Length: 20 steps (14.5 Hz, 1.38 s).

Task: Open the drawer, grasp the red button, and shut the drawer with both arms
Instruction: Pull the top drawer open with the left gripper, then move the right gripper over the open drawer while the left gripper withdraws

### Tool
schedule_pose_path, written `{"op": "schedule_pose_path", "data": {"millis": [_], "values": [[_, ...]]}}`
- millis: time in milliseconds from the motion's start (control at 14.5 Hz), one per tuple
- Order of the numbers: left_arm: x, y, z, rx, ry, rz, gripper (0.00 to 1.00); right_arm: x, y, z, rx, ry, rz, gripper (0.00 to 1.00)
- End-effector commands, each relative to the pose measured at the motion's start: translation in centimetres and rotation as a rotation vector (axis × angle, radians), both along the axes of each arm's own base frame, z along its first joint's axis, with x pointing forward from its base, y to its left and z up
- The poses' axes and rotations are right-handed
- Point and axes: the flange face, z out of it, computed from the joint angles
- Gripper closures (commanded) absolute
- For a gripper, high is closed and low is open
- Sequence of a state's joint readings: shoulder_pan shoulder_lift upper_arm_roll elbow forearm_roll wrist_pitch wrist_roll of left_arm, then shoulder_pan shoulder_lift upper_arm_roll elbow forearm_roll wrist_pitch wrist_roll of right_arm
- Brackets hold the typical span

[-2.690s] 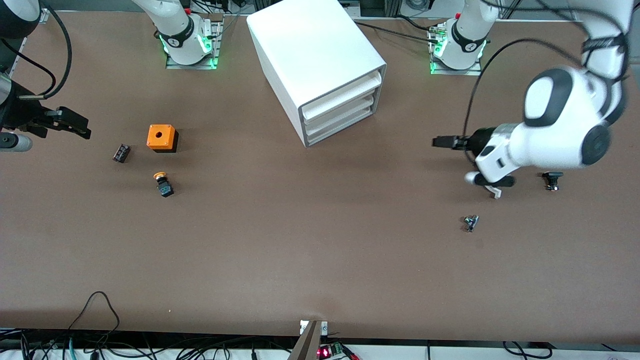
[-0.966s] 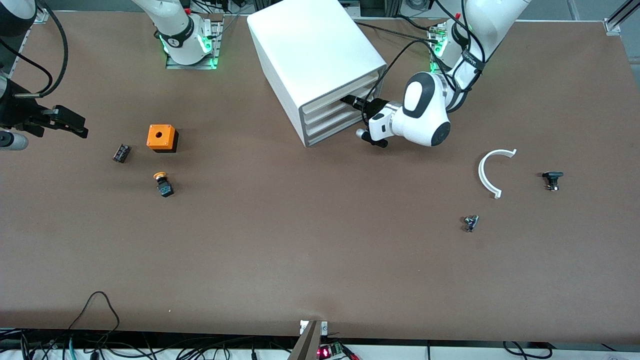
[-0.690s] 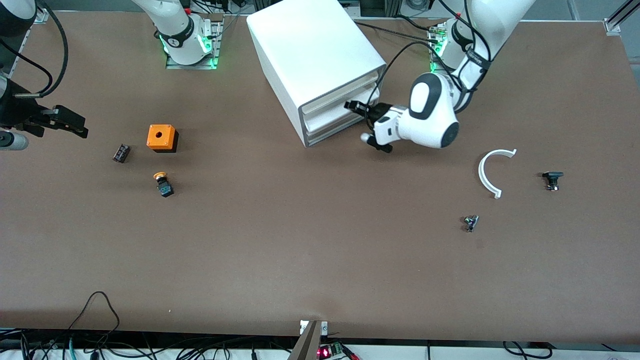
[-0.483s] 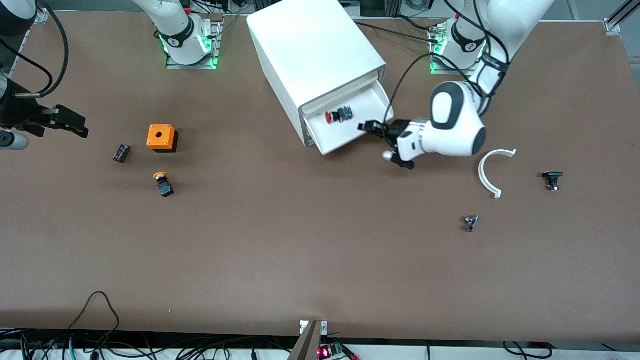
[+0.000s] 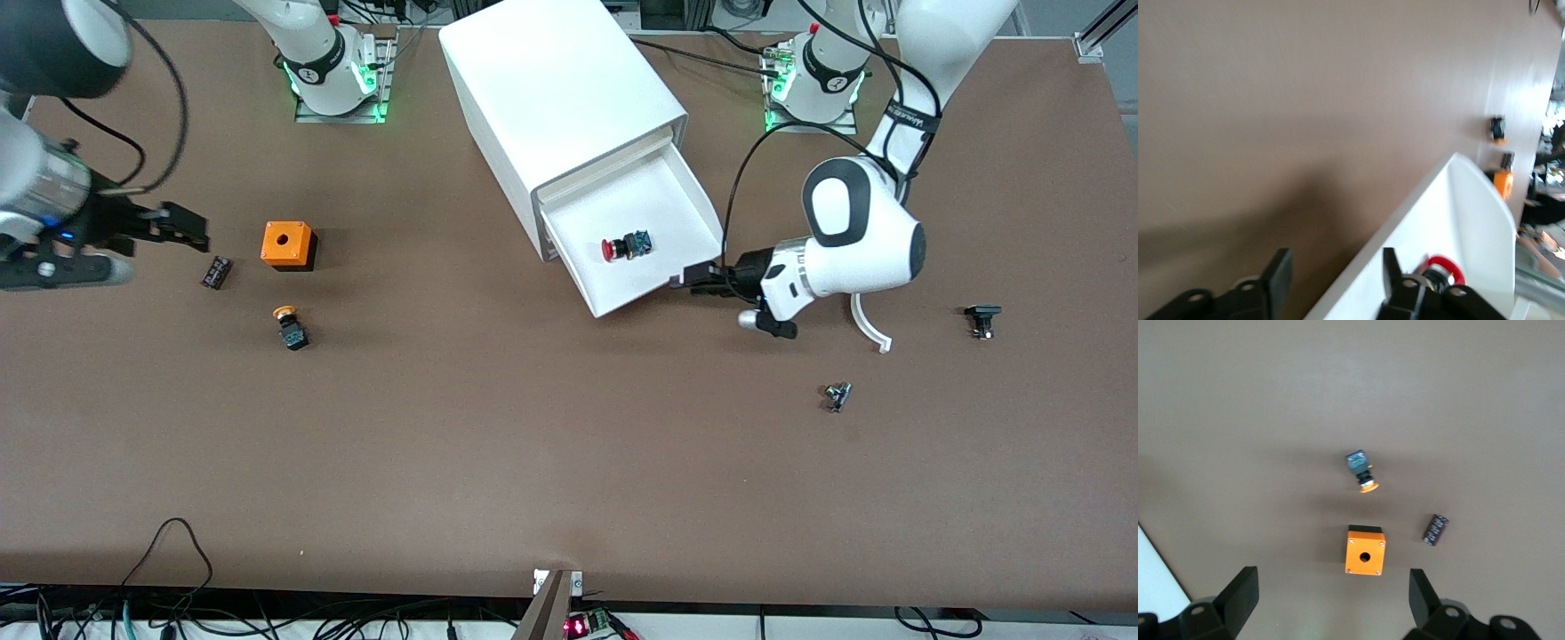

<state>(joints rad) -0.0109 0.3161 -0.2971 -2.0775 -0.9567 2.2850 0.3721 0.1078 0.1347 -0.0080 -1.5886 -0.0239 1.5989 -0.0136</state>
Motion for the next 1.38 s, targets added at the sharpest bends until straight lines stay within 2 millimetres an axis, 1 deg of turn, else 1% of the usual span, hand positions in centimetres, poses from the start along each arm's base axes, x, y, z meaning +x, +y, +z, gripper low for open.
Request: {"op": "schedule_pose_path", "data": {"millis": [0, 69, 138, 207, 276, 345, 414, 483, 552, 621, 690, 759, 828, 966, 1103, 1310], "values": [[1.3, 5.7, 6.7, 0.072, -0.119, 0.056, 0.00, 0.7, 4.8, -2.3, 0.007, 0.023, 0.080, 0.00], [1.7, 8.1, 9.0, 0.114, -0.172, 0.068, 0.00, 0.7, 7.2, -2.9, 0.011, 0.019, 0.116, 0.00], [1.8, 8.8, 10.9, 0.165, -0.222, 0.035, 0.00, 0.3, 10.1, -3.6, 0.036, 0.030, 0.155, 0.00], [2.0, 11.4, 13.9, 0.244, -0.279, 0.007, 0.00, -0.1, 12.8, -4.5, 0.074, 0.046, 0.184, 0.00], [1.7, 12.9, 16.1, 0.313, -0.291, -0.059, 0.00, -0.6, 15.6, -4.7, 0.107, 0.033, 0.219, 0.00], [1.7, 14.5, 19.2, 0.375, -0.302, -0.114, 0.00, -0.8, 18.6, -5.5, 0.139, 0.014, 0.268, 0.00], [1.3, 16.2, 21.8, 0.454, -0.298, -0.167, 0.00, -1.4, 22.0, -6.2, 0.174, -0.004, 0.360, 0.00], [0.7, 17.1, 24.5, 0.546, -0.311, -0.216, 0.00, -1.7, 25.2, -7.0, 0.203, -0.036, 0.456, 0.00], [0.0, 18.2, 26.4, 0.636, -0.314, -0.249, 0.00, -2.1, 28.6, -7.4, 0.220, -0.058, 0.546, 0.00], [-0.9, 19.0, 27.7, 0.718, -0.301, -0.278, 0.00, -2.9, 32.1, -7.4, 0.232, -0.073, 0.630, 0.00], [-1.6, 19.5, 28.4, 0.771, -0.282, -0.278, 0.00, -3.7, 35.4, -7.5, 0.240, -0.085, 0.705, 0.00], [-2.1, 20.7, 29.0, 0.801, -0.257, -0.236, 0.00, -4.6, 38.7, -7.6, 0.247, -0.098, 0.771, 0.00], [-2.4, 21.7, 29.2, 0.808, -0.236, -0.207, 0.00, -5.2, 41.3, -8.0, 0.254, -0.103, 0.826, 0.00], [-2.6, 22.5, 29.3, 0.810, -0.227, -0.191, 0.00, -6.3, 45.4, -9.1, 0.272, -0.120, 0.938, 0.00], [-2.6, 23.0, 29.2, 0.809, -0.220, -0.185, 0.00, -6.8, 48.5, -10.5, 0.284, -0.130, 1.027, 0.00], [-2.6, 22.7, 29.2, 0.811, -0.216, -0.177, 0.00, -8.0, 51.5, -12.9, 0.298, -0.151, 1.179, 0.00]]}}
